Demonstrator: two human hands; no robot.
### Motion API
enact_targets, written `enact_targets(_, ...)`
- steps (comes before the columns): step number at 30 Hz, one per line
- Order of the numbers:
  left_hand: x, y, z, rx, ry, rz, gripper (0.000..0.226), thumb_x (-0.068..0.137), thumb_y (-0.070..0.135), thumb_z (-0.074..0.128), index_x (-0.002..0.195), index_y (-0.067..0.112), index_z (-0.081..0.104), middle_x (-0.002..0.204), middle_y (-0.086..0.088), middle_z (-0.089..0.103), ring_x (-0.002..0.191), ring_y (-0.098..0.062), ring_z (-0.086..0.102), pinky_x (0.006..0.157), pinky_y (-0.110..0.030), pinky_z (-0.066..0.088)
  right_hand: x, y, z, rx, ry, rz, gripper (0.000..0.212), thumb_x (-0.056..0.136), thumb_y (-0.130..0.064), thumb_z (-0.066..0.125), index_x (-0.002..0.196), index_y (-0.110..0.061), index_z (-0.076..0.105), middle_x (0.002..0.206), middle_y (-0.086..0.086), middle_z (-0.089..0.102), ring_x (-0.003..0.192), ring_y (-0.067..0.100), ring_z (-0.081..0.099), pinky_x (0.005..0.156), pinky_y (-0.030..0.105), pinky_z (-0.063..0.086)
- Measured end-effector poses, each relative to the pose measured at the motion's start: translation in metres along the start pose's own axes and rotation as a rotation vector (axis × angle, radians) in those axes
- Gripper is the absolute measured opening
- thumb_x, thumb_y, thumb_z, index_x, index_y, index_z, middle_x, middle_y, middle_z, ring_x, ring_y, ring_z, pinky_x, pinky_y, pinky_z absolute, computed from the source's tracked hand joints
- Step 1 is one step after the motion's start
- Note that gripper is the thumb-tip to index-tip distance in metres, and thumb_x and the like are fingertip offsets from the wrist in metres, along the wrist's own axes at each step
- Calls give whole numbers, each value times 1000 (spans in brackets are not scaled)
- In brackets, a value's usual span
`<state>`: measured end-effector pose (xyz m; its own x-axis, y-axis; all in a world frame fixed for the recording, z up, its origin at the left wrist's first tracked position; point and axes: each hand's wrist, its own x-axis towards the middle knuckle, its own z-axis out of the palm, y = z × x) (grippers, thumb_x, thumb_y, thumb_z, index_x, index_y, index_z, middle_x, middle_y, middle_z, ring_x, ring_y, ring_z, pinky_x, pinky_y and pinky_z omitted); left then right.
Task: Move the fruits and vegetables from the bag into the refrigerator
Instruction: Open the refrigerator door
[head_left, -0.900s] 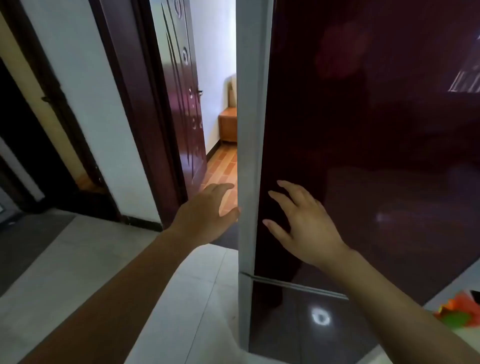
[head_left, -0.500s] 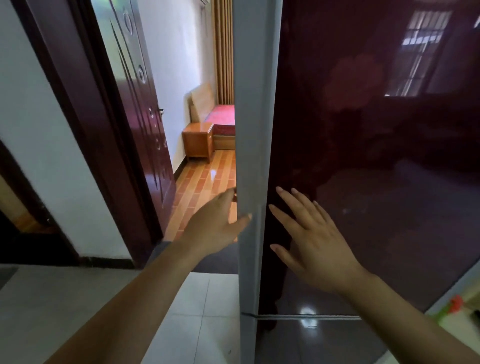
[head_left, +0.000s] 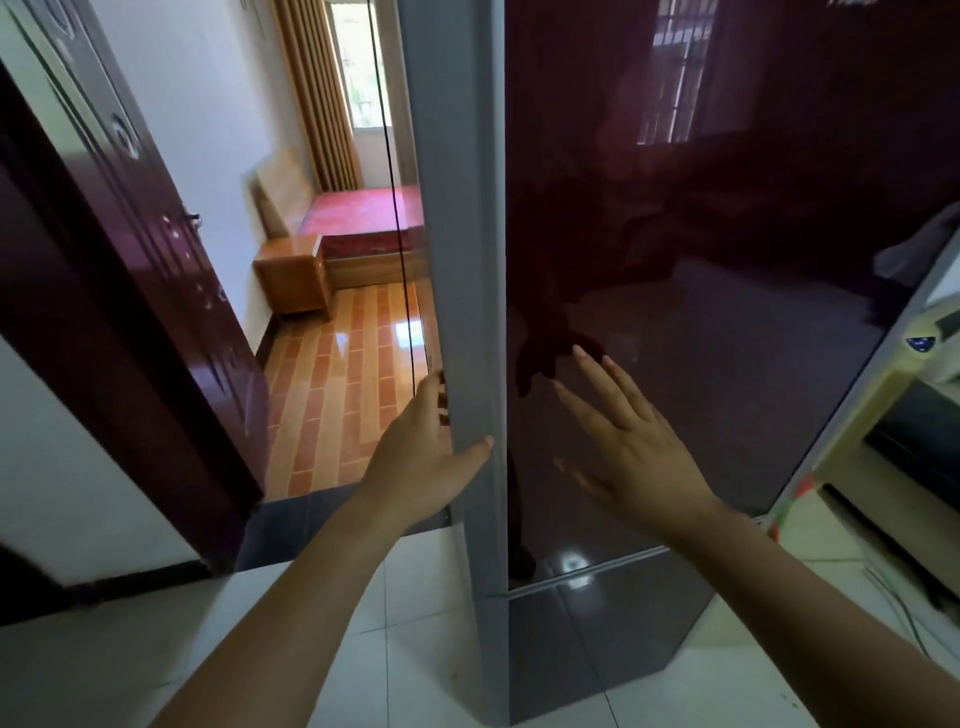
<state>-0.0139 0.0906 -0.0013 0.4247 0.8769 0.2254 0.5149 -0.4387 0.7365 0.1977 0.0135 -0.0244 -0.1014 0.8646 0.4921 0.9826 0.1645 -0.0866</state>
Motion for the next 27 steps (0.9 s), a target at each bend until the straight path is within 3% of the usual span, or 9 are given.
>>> enact_targets(2,-3,5,1,-42,5,-46,64,83,31,67,135,32,30,109,26,49,104,-2,52,78,-19,49,-3,0,-1,46,-16,27,70,85,-52,47,146,-26,24,158,-8,-9,145,18,1,103,41,36)
enact_targets(6,-9,23,7,-66,31,-144,66,84,30,65,137,31,27,116,18,48,106,-5,48,76,-20,44,-11,5,-2,155,-13,52,74,87,-45,55,148,-26,18,157,-6,-13,145,21,0,108,43,32)
enact_targets(11,-35,46,21,-89,127,-259,72,78,27,67,136,31,25,110,15,54,107,-18,57,93,-43,49,-24,17,-8,106,-28,15,81,87,-42,56,149,-28,6,155,-2,-21,143,24,-15,113,51,23)
enact_targets(16,-93,78,53,-64,272,-294,66,80,17,67,135,20,30,118,4,58,103,-17,60,86,-40,53,-64,21,-21,192,33,-86,80,87,-43,57,149,-31,9,156,2,-19,143,28,-16,110,49,25)
enact_targets(19,-135,110,70,-26,290,-277,61,83,13,66,134,18,32,120,4,53,105,-14,55,81,-20,46,-95,23,-37,237,46,-112,76,89,-48,52,148,-34,7,156,2,-20,142,28,-19,111,46,24)
enact_targets(23,-183,144,92,5,270,-272,60,84,18,66,134,22,33,121,5,54,111,-15,55,95,-35,48,-140,30,-62,319,65,-138,74,90,-54,46,147,-39,3,155,-2,-24,142,26,-18,109,47,28)
enact_targets(27,-223,178,120,32,268,-233,63,84,16,66,136,21,31,125,2,56,112,-17,57,93,-35,50,-184,41,-92,312,42,-115,76,88,-59,42,145,-42,-6,153,-8,-27,145,22,-8,99,47,45)
